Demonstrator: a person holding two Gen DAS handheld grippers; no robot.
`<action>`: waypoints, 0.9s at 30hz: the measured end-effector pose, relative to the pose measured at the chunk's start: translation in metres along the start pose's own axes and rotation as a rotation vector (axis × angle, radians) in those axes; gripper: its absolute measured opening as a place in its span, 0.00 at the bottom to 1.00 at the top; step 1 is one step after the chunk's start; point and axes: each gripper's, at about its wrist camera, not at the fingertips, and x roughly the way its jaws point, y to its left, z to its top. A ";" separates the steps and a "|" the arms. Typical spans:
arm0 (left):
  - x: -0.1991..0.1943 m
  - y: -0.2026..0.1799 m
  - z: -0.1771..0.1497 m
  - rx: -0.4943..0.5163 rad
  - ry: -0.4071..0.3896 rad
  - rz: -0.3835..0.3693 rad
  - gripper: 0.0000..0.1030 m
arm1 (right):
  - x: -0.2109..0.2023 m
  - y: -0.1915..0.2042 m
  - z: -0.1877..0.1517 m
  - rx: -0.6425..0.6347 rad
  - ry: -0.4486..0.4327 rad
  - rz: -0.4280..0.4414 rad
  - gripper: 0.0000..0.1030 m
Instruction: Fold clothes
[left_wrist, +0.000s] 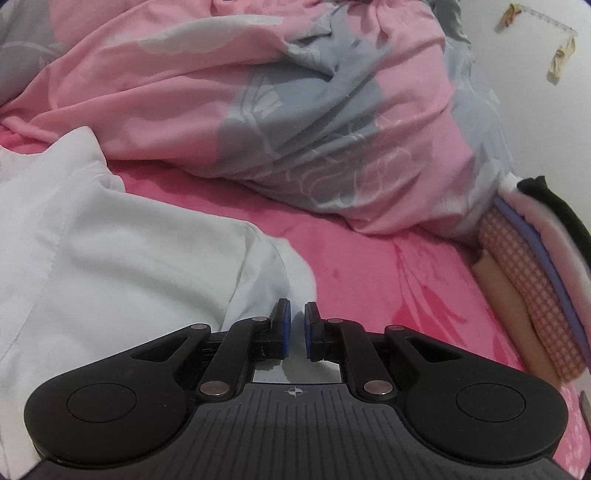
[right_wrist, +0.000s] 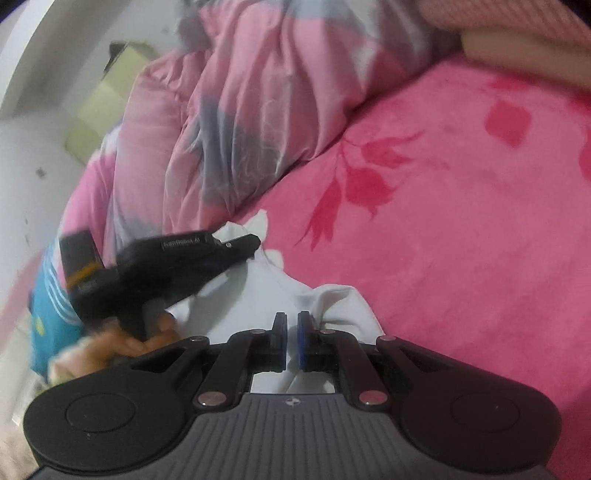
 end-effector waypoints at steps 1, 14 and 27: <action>0.001 0.000 -0.002 0.002 -0.010 0.002 0.08 | -0.001 -0.003 0.000 0.015 -0.004 0.004 0.05; 0.003 0.008 -0.006 -0.061 -0.041 -0.027 0.10 | -0.005 -0.018 -0.002 0.149 -0.021 0.021 0.04; -0.001 0.008 -0.001 -0.100 -0.025 -0.022 0.12 | -0.025 -0.034 0.001 0.252 -0.131 -0.033 0.06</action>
